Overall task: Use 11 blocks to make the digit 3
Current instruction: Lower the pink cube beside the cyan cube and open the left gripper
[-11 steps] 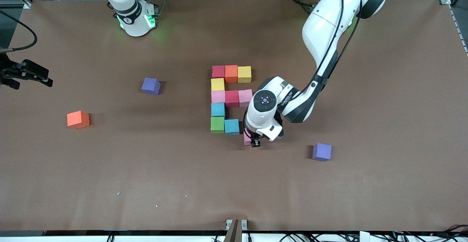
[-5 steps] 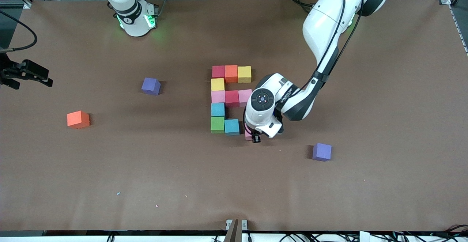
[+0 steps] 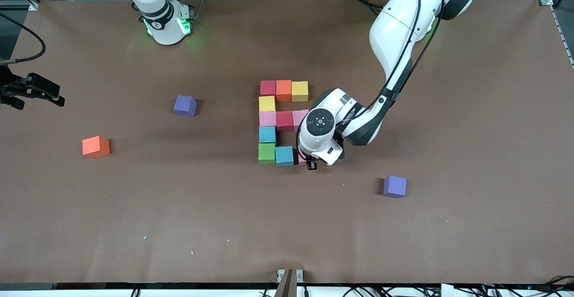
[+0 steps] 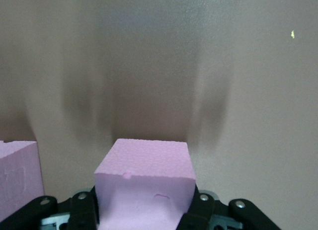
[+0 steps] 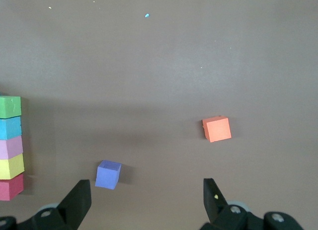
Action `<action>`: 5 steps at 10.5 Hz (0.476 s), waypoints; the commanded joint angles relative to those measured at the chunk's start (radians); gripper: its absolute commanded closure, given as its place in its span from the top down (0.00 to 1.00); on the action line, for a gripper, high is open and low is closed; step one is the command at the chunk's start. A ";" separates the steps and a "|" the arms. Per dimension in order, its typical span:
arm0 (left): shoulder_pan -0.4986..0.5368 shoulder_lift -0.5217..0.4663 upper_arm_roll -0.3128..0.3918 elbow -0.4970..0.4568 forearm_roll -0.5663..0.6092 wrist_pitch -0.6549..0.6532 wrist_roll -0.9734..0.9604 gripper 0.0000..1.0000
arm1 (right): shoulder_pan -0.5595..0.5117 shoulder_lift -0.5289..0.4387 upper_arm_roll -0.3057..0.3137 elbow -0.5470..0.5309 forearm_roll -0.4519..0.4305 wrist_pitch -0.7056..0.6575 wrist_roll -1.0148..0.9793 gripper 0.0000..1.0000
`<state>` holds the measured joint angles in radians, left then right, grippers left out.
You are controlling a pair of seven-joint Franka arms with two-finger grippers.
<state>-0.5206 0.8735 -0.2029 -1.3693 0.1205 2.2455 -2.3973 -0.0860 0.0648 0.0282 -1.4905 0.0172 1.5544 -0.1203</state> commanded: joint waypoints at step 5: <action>0.001 -0.021 -0.006 -0.036 -0.024 0.075 0.001 0.00 | 0.002 0.004 0.001 0.009 -0.020 0.001 0.010 1.00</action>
<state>-0.5217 0.8731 -0.2069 -1.3750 0.1205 2.3000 -2.3973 -0.0858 0.0648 0.0281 -1.4905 0.0155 1.5566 -0.1202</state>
